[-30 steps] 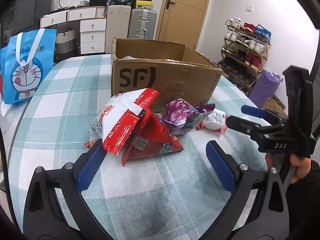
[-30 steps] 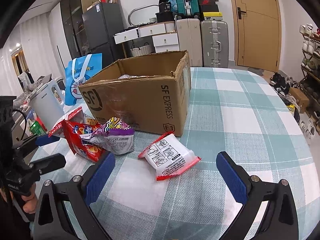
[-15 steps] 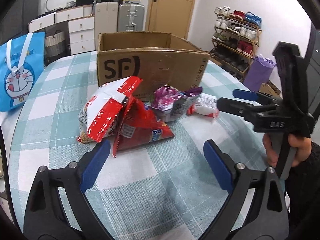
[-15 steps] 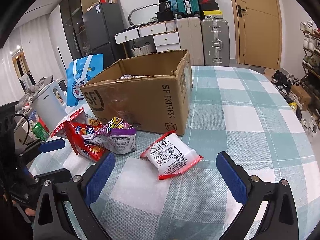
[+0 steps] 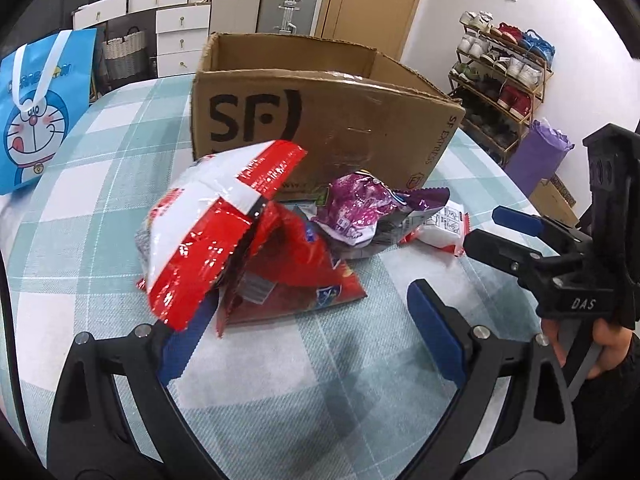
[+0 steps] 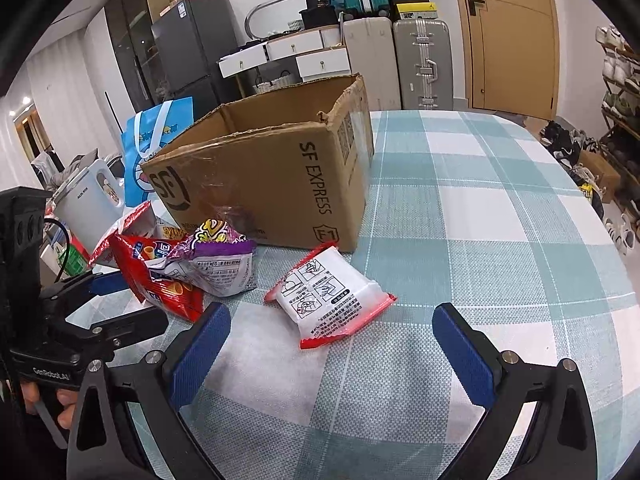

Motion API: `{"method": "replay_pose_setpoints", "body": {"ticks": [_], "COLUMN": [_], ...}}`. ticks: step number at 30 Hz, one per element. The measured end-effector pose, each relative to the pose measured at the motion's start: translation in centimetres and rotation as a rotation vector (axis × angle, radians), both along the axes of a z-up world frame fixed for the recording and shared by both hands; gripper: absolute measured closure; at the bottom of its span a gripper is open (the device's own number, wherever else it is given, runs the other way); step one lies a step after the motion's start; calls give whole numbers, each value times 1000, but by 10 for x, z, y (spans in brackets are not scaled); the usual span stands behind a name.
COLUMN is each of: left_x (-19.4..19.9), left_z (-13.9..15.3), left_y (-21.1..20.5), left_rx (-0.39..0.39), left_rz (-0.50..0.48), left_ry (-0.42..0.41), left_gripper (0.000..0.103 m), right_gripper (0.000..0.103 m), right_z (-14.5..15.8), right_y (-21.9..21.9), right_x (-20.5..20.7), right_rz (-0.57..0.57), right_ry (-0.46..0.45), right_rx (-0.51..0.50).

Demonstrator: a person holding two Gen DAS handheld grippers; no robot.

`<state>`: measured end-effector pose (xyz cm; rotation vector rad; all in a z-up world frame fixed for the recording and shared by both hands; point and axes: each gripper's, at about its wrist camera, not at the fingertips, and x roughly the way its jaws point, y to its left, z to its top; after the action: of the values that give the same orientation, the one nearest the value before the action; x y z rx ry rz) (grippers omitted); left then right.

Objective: Organize snacks
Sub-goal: 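Grasp the white-red pack with the right tool while the left tool grasps a red chip bag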

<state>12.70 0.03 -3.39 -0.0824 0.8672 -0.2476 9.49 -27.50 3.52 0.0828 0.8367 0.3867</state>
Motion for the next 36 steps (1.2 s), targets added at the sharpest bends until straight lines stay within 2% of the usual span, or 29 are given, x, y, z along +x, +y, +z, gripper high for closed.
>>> {"method": "replay_pose_setpoints", "body": {"ticks": [5,12,16,23,36], "left_x": [9,10,9,11,15], "left_z": [-3,-7,-9,-13,-17], "left_y": [-10,-20,-18,-15,-7], "left_rx": [60,97,87,73,43], "left_rz": [18,23,27,38,64], "left_ry": [-3,-10,-4,12,36], "left_gripper": [9,9,9,9,9], "right_gripper": [0,0,0,0,1], "right_z": [-3,-14,-20,-28,-30], "right_y": [-2,1,6,26,30], "right_x": [2,12,18,32,46], "right_rz": [-8,-1,4,31,62], "right_ry": [19,82,109,117,105], "right_rx": [0,-25,-58,-247,-240]}}
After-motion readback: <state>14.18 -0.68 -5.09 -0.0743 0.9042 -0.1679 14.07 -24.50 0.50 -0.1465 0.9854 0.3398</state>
